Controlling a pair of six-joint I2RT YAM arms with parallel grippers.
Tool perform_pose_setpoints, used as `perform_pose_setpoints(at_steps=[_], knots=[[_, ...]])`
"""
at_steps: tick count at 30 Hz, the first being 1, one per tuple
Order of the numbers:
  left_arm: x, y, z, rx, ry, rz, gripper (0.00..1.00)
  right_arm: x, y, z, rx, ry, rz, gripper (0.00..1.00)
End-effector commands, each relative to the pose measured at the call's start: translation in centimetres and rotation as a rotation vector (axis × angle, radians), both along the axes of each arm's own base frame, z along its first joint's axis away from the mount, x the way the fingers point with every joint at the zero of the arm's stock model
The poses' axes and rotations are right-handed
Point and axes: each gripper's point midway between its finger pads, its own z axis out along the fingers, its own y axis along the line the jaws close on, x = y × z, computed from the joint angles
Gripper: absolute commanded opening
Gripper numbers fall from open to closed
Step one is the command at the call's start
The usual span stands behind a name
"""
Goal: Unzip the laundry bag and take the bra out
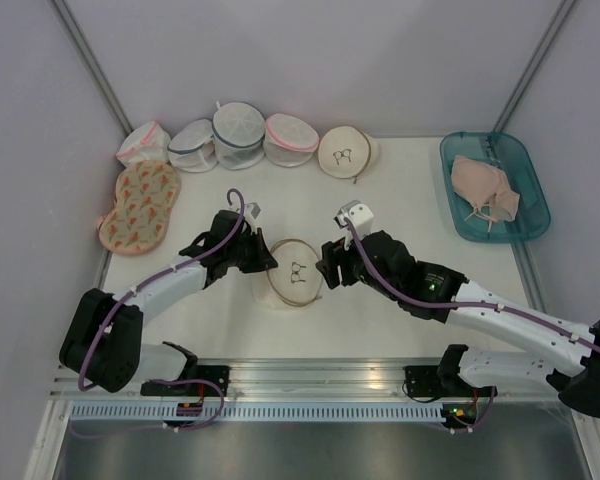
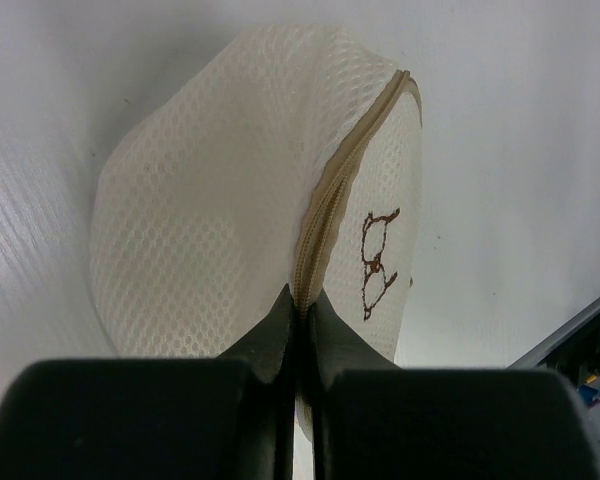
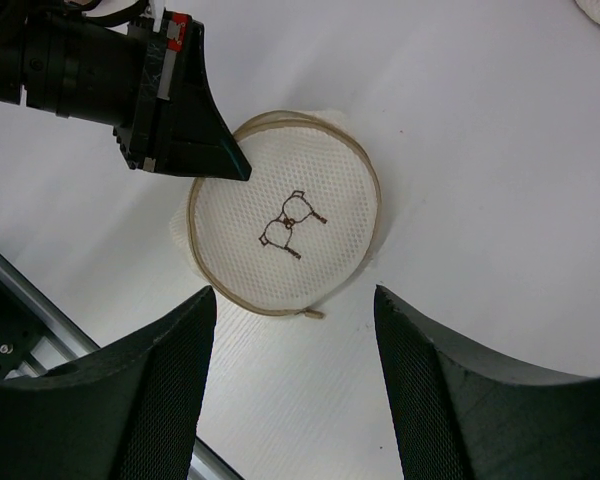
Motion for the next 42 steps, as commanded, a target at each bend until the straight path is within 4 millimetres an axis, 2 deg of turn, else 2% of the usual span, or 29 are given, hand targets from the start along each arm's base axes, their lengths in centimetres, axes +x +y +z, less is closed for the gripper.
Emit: perform_pose_setpoints(at_steps=[1, 11, 17, 20, 21, 22, 24, 26, 28, 32, 37, 40, 41, 42], knots=[[0.6, 0.2, 0.0, 0.014, 0.003, 0.034, 0.02, 0.4, 0.1, 0.8, 0.037, -0.006, -0.007, 0.69], [0.6, 0.7, -0.1, 0.029, 0.011, 0.063, 0.02, 1.2, -0.6, 0.5, 0.039, 0.008, -0.035, 0.69], [0.4, 1.8, -0.6, 0.053, 0.028, 0.119, 0.02, 2.2, -1.0, 0.2, 0.046, 0.021, -0.060, 0.69], [0.8, 3.9, -0.5, 0.072, 0.036, 0.243, 0.02, 2.5, -1.0, 0.2, 0.049, 0.025, -0.063, 0.69], [0.4, 5.0, -1.1, 0.083, 0.052, 0.292, 0.02, 2.6, -1.1, 0.1, 0.045, 0.027, -0.069, 0.69], [0.8, 6.7, -1.1, 0.073, 0.064, 0.397, 0.02, 2.7, -1.2, 0.1, 0.045, 0.029, -0.071, 0.70], [0.6, 8.6, -1.0, 0.031, 0.053, 0.488, 0.02, 2.9, -1.4, 0.2, 0.048, 0.025, -0.075, 0.70], [0.4, 9.2, -0.9, 0.017, 0.036, 0.501, 0.02, 2.9, -1.5, 0.1, 0.050, 0.027, -0.077, 0.70], [0.3, 9.1, -0.5, 0.009, 0.022, 0.483, 0.02, 2.9, -1.4, -0.1, 0.049, 0.031, -0.073, 0.70], [0.6, 7.7, 0.1, -0.049, 0.000, 0.411, 0.02, 3.0, -1.5, -0.7, 0.049, 0.040, -0.076, 0.70], [1.4, 4.6, 2.6, -0.190, -0.086, 0.257, 0.02, 3.1, -1.6, -1.0, 0.048, 0.044, -0.082, 0.70], [1.3, 3.7, 3.3, -0.222, -0.095, 0.206, 0.43, 3.1, -1.9, -1.3, 0.037, 0.050, -0.086, 0.70], [1.2, 3.6, 3.5, -0.228, -0.101, 0.196, 0.67, 3.2, -2.0, -1.3, 0.035, 0.048, -0.089, 0.71], [1.2, 3.5, 3.7, -0.230, -0.109, 0.181, 0.76, 3.2, -2.1, -1.4, 0.035, 0.048, -0.092, 0.71]])
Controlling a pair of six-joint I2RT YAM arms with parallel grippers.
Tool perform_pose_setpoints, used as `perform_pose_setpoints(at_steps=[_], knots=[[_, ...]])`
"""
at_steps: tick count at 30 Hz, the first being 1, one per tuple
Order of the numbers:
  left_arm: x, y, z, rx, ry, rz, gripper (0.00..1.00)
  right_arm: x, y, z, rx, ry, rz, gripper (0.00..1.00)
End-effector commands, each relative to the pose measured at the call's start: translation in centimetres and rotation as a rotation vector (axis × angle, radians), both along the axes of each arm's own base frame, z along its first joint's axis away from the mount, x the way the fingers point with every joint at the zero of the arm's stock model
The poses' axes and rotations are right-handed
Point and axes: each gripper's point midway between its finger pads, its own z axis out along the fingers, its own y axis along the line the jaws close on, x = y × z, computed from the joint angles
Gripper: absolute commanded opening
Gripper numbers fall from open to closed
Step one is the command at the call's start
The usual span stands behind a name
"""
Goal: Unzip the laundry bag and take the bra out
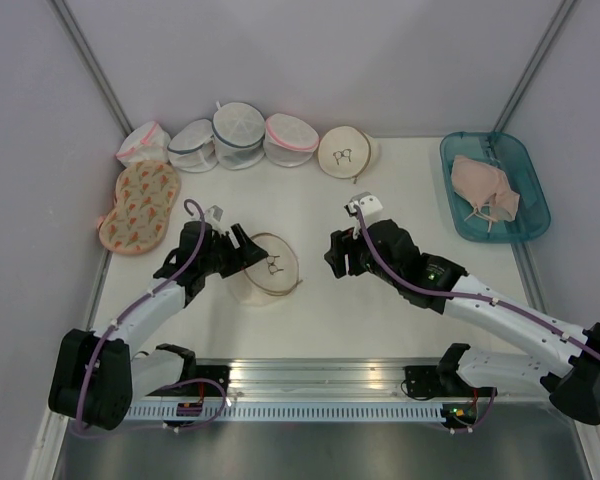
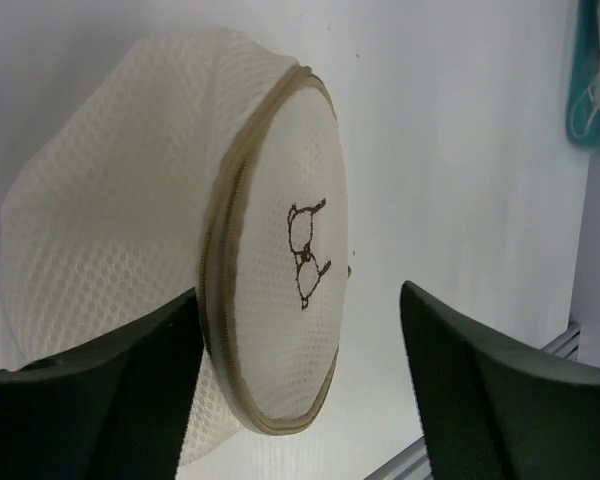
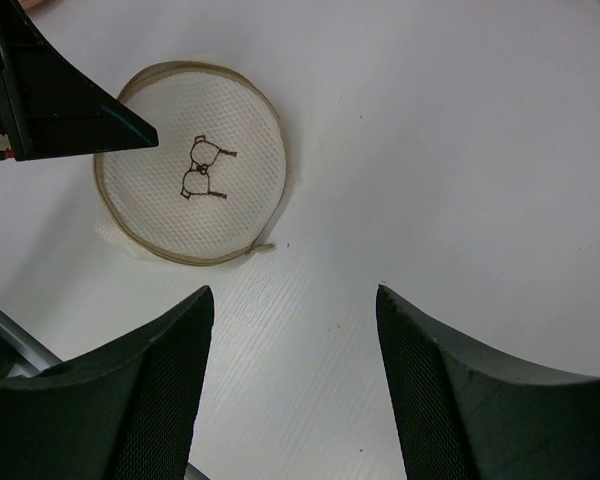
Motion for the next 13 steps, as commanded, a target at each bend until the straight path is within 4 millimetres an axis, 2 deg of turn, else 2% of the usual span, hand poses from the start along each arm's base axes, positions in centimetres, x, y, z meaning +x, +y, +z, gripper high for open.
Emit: perform_pose_setpoints(at_steps=[1, 2, 5, 9, 13], knots=[[0.3, -1.6, 2.4, -0.068, -0.088, -0.089, 0.82, 0.4, 0.1, 0.4, 0.028, -0.011, -0.011, 0.72], [0.2, -1.6, 2.8, -0.069, -0.102, -0.096, 0.91, 0.5, 0.1, 0.3, 0.029, -0.009, -0.014, 0.72], [-0.1, -1.6, 3.6, -0.066, -0.127, -0.110, 0.98, 0.7, 0.3, 0.2, 0.028, -0.007, -0.012, 0.72], [-0.2, -1.3, 4.3, -0.050, -0.156, -0.111, 0.98, 0.9, 0.5, 0.2, 0.032, -0.003, -0.010, 0.73], [-0.5, -1.0, 3.8, -0.027, -0.130, -0.104, 0.98, 0.9, 0.6, 0.1, 0.035, 0.002, -0.012, 0.73]])
